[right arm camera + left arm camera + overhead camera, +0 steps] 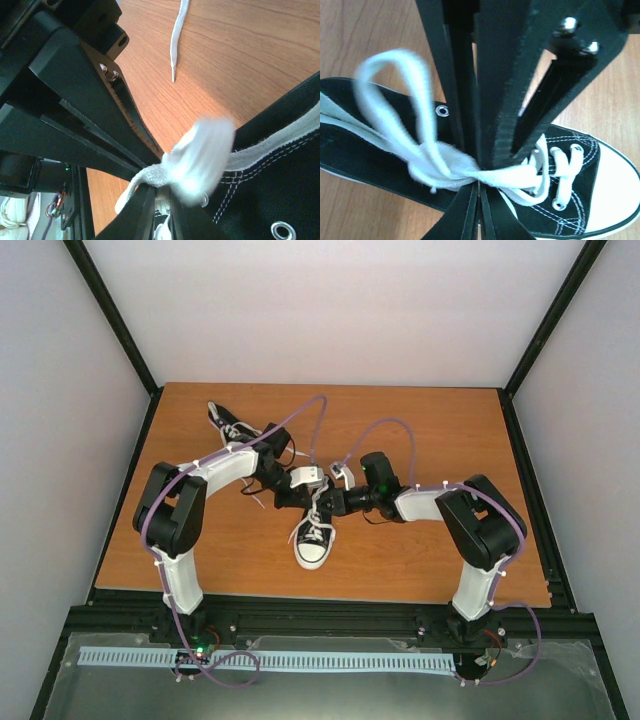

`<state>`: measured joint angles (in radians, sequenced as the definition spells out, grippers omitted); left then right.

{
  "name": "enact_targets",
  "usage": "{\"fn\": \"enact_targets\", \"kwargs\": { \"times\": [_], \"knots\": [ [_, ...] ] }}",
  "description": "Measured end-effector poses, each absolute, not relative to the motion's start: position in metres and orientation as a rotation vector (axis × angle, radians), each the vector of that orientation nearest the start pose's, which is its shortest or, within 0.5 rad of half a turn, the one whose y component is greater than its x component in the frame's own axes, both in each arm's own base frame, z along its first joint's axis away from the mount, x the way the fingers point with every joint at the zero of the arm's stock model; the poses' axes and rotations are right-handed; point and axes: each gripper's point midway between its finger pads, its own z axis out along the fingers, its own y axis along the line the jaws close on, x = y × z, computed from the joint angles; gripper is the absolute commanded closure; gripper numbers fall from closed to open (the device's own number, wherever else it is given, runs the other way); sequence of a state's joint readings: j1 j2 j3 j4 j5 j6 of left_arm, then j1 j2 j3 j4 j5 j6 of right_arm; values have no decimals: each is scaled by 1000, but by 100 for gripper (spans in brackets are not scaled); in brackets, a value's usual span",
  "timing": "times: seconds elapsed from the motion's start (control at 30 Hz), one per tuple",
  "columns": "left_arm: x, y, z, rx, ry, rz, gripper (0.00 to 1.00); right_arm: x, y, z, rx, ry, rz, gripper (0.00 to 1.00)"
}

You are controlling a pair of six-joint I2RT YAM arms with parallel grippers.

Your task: Tie the shoes

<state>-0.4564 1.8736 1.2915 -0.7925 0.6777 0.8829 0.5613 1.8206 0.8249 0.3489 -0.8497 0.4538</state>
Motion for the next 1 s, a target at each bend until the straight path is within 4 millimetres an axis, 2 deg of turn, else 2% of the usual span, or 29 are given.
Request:
{"fn": "enact_targets", "kwargs": {
  "times": [0.07, 0.27, 0.47, 0.7, 0.9, 1.0],
  "knots": [
    [288, -263, 78, 1735, 2048, -892, 94, 286, 332, 83, -644, 2279, 1472, 97],
    [281, -265, 82, 1726, 2053, -951, 92, 285, 329, 79, -651, 2295, 1450, 97],
    [283, -263, 92, 1696, 2050, -1000, 78, 283, 324, 76, -671, 2316, 1407, 97],
    [300, -254, 104, 1625, 2083, -985, 63, 277, 321, 77, -717, 2322, 1389, 97],
    [334, -269, 120, 1498, 2109, -983, 59, 279, 327, 87, -784, 2296, 1393, 97],
    [343, -274, 114, 1453, 2137, -1006, 57, 280, 332, 93, -819, 2273, 1390, 97]
  ]
}}
